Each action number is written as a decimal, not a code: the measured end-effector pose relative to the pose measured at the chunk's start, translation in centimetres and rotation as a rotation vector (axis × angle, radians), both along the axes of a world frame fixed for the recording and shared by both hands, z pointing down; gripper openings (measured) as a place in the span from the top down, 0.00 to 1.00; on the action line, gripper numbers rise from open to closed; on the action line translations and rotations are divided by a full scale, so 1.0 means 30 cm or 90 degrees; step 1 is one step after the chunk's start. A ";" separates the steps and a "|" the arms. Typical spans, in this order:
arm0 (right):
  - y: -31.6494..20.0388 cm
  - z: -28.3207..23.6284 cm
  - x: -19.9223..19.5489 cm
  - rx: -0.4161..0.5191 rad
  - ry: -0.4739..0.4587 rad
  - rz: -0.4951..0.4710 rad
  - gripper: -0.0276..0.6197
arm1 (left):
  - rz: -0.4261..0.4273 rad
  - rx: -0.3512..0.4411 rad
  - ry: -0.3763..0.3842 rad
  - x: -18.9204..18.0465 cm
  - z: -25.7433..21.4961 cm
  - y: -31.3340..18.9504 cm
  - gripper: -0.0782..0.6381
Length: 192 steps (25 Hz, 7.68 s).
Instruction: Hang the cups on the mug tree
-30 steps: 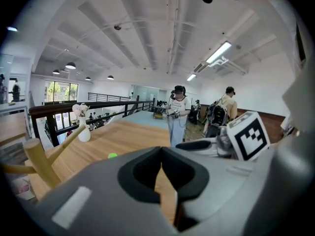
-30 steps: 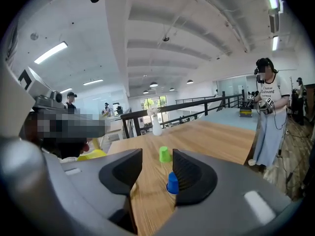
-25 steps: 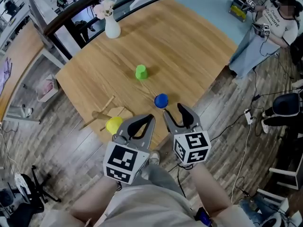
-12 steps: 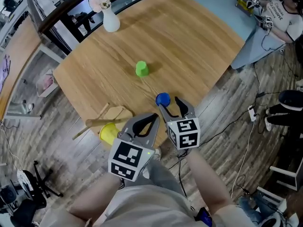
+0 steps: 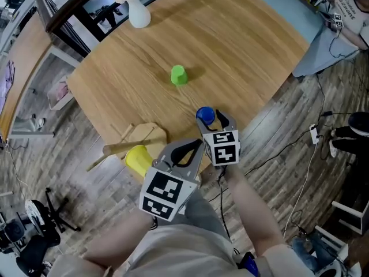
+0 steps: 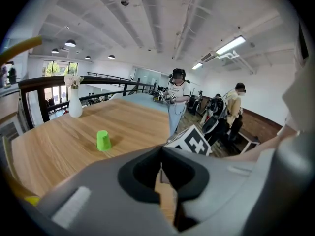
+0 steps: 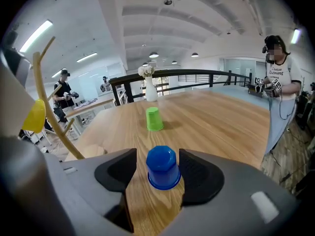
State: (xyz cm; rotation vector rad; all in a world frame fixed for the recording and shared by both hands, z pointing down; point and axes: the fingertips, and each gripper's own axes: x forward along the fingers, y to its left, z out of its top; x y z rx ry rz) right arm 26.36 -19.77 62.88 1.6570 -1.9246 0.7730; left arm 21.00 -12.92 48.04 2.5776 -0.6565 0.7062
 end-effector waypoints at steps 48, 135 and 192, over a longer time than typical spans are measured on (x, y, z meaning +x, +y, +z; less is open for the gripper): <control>0.322 -0.990 -0.136 0.320 0.018 -0.022 0.61 | -0.050 0.143 0.079 -0.208 -0.441 0.154 0.89; 0.325 -0.937 -1.101 0.277 0.146 -0.367 0.55 | -0.310 0.176 0.048 -1.144 -0.461 0.108 0.89; -0.137 -0.922 -0.482 0.307 0.010 -0.080 0.79 | -0.294 0.280 0.040 -1.100 -0.496 -0.373 0.89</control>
